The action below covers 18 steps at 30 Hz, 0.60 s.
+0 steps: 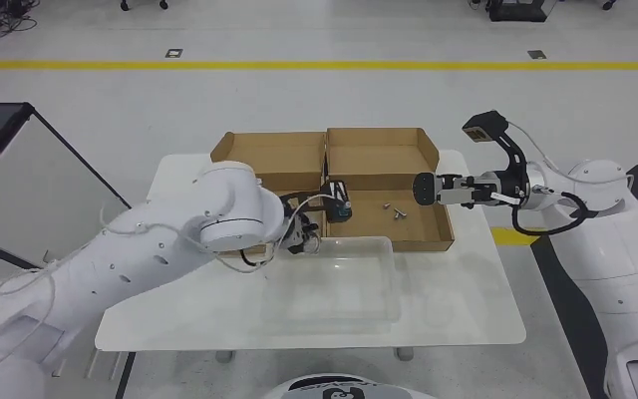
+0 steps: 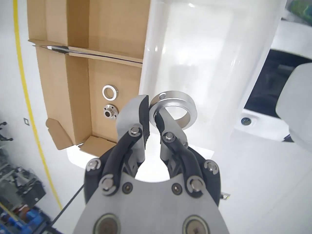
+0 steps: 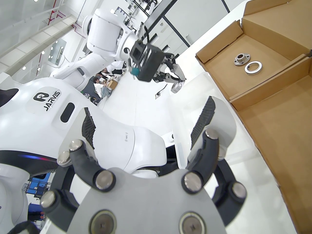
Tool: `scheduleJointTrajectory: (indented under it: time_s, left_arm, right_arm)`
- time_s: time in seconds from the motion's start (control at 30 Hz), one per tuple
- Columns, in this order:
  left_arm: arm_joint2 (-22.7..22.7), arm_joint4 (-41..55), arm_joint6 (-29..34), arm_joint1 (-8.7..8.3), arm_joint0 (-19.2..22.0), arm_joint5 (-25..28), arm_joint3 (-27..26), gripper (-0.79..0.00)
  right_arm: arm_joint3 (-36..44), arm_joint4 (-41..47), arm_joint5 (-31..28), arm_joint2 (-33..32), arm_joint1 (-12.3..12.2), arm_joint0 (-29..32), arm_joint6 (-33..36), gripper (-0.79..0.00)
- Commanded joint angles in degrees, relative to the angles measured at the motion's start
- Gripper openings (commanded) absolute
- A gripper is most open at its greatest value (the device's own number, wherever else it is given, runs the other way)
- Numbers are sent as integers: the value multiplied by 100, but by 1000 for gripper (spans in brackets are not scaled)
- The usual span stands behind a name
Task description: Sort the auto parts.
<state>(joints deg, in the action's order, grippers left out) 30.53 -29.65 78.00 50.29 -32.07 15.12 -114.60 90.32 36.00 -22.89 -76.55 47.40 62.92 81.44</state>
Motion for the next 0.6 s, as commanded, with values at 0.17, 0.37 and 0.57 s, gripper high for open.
scheduleJointTrajectory:
  time_s: [0.17, 0.37, 0.57]
  left_arm:
    - [1790, 592, -889, -625, -1034, 461, -371, -785]
    - [3256, 1556, -2145, -923, -1865, 1529, -645, -785]
    - [3663, 2293, -3187, -917, -1969, 2372, -594, -785]
  right_arm:
    - [0, 0, 0, 0, 0, 0, 0, 0]
    - [0, 0, 0, 0, 0, 0, 0, 0]
    - [0, 0, 0, 0, 0, 0, 0, 0]
